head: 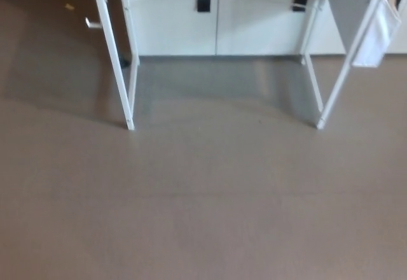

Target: The robot walk towards a table in front and then pushes a layer of a file tray back to its original position using its right hand

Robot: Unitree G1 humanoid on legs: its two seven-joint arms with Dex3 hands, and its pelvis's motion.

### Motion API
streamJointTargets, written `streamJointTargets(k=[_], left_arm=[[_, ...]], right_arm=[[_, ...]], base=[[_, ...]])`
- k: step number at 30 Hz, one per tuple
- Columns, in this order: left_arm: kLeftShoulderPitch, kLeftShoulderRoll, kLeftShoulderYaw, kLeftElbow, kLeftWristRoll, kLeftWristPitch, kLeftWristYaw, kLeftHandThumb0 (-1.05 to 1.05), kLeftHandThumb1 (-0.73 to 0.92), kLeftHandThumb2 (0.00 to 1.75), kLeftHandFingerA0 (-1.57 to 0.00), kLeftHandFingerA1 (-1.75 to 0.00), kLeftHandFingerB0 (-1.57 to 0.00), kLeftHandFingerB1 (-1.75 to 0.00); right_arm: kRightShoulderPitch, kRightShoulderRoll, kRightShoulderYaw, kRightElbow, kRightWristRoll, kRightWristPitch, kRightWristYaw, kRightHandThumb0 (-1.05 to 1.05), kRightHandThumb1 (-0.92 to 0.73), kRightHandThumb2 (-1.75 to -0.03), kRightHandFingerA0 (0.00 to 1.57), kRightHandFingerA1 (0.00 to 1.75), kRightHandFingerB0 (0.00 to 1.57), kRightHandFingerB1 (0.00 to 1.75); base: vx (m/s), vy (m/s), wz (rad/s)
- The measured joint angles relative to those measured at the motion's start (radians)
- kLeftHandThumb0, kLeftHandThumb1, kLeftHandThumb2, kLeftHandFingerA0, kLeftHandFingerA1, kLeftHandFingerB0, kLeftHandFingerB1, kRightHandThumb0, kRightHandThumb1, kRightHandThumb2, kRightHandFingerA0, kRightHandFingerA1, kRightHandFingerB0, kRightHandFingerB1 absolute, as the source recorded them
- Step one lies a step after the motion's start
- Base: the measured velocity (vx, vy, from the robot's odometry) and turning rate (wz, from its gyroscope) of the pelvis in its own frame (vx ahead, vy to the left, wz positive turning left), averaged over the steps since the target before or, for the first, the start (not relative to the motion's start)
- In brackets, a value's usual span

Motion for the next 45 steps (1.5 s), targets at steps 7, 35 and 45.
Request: streamJointTargets(k=[7,35,45], left_arm=[[-0.010,-0.004,-0.006,-0.016,0.000,0.002,-0.001,-0.03,0.47,0.88,-0.41,-0.60,-0.21,-0.50],[-0.027,0.000,-0.018,-0.020,-0.001,0.009,0.002,-0.04,0.48,0.89,-0.41,-0.60,-0.21,-0.50],[-0.021,-0.001,-0.018,-0.004,-0.001,0.009,0.001,-0.04,0.48,0.88,-0.41,-0.60,-0.21,-0.50]], right_arm=[[-0.017,-0.011,0.001,-0.021,-0.011,0.012,-0.013,-0.16,-0.57,-0.56,0.67,0.48,0.52,0.43],[-0.029,-0.020,0.022,-0.011,-0.043,0.014,-0.037,-0.17,-0.55,-0.56,0.68,0.48,0.53,0.43],[-0.034,-0.023,0.027,0.003,-0.050,0.008,-0.044,-0.25,-0.49,-0.62,0.71,0.55,0.54,0.48]], base=[[0.52,-0.193,0.26],[0.40,0.013,0.03],[0.21,-0.066,-0.08]])
